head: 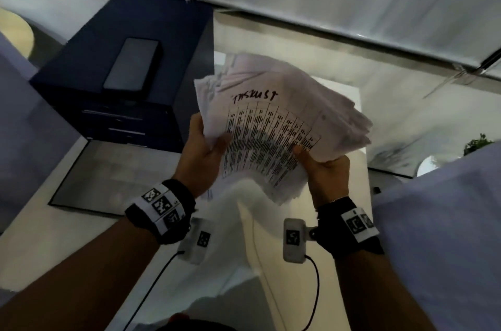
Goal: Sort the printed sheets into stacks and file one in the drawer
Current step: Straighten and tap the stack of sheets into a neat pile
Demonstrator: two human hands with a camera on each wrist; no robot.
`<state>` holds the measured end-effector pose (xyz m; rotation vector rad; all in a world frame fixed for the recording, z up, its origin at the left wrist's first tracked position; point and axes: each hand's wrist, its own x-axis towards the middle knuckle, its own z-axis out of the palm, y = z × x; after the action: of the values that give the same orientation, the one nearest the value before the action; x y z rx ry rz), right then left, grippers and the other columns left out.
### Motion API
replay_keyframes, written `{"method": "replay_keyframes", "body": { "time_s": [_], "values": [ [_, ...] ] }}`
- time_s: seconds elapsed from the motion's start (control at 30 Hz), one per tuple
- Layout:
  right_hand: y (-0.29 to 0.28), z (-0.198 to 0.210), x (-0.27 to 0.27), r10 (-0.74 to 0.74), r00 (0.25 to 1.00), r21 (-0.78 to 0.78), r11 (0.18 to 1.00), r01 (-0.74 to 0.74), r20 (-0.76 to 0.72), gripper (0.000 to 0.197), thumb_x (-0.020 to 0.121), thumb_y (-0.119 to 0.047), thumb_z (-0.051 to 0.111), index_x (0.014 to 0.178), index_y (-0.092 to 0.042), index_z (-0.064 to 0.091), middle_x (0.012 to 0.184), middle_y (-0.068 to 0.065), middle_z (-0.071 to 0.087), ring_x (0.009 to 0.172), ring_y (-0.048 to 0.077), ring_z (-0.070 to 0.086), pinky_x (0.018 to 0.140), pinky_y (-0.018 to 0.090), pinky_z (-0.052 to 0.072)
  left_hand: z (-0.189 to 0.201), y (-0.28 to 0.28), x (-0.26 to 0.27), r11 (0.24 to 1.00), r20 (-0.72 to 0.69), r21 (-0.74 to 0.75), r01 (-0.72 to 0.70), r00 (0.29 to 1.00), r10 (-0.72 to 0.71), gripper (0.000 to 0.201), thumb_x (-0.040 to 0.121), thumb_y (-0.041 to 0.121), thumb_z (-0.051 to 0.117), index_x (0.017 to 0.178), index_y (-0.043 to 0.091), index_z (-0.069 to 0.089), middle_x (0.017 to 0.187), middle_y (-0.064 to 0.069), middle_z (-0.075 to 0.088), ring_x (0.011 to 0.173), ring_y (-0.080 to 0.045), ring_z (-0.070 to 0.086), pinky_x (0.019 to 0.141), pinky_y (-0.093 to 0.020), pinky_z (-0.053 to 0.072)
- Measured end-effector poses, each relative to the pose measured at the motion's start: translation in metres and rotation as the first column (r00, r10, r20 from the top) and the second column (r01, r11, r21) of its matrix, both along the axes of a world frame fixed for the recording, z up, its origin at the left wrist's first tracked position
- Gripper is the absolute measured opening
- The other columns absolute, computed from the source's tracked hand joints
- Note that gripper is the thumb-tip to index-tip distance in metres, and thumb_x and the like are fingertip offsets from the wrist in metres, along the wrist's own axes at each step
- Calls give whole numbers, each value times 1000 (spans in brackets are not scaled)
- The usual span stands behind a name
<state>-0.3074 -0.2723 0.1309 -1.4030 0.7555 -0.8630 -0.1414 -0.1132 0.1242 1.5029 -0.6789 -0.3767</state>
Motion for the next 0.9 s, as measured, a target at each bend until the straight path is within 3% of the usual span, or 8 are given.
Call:
{"method": "replay_keyframes", "body": {
  "time_s": [0.07,0.17,0.3,0.4,0.47,0.6,0.73,0.9],
  "values": [
    [8,2,-2,2,1000,-58,998,-3,-12,31,73,3,79,92,-19,70,80,-20,74,79,-3,70,70,16,55,-11,6,-1,999,-4,38,8,1000,-8,42,94,15,58,123,23,29,114,20,47,95,25,53,76,-1,45],
    [13,2,-3,-23,998,-103,994,17,-57,32,72,1,81,102,-8,72,85,-18,75,83,3,72,71,17,55,-22,9,2,994,32,104,30,999,-33,47,96,16,55,135,14,29,117,25,40,101,30,45,83,3,39],
    [17,8,-5,-63,997,-124,991,58,-38,33,73,4,79,105,1,71,83,-21,74,83,-1,70,73,13,53,-18,11,6,997,12,62,51,999,-52,32,101,18,47,123,36,32,120,18,48,108,16,51,94,-14,46],
    [21,12,-9,-58,998,-128,990,53,-36,34,71,1,81,104,-4,72,88,-12,76,87,4,71,76,19,54,-14,14,6,994,-29,35,101,995,-100,26,100,19,50,113,37,36,115,14,52,101,14,57,88,-18,51],
    [24,17,-10,-76,996,-112,990,80,41,40,68,-2,84,105,1,69,92,0,75,85,6,71,72,19,54,-11,16,4,994,-82,-28,105,991,-107,29,93,38,58,114,37,38,115,14,55,102,9,61,85,-21,54],
    [21,31,3,-213,960,-98,968,233,179,37,69,-8,85,102,-2,67,80,-2,70,70,3,66,63,14,51,3,12,1,989,-55,-144,24,998,-32,64,75,70,62,121,31,38,112,14,57,100,5,62,82,-15,51],
    [19,32,12,-307,938,-114,938,327,161,4,81,-11,71,82,-16,71,72,-10,69,70,2,63,62,12,48,9,4,-3,977,-56,-212,-14,998,2,52,81,53,61,118,25,37,106,7,55,89,5,63,74,-15,51],
    [18,31,12,-282,944,-160,938,309,170,8,81,-23,62,85,-21,69,83,1,69,82,12,66,71,18,51,20,-8,-7,957,-152,-276,-87,987,45,37,89,32,59,114,13,39,99,-2,55,78,0,63,66,-17,53]
  ]
}}
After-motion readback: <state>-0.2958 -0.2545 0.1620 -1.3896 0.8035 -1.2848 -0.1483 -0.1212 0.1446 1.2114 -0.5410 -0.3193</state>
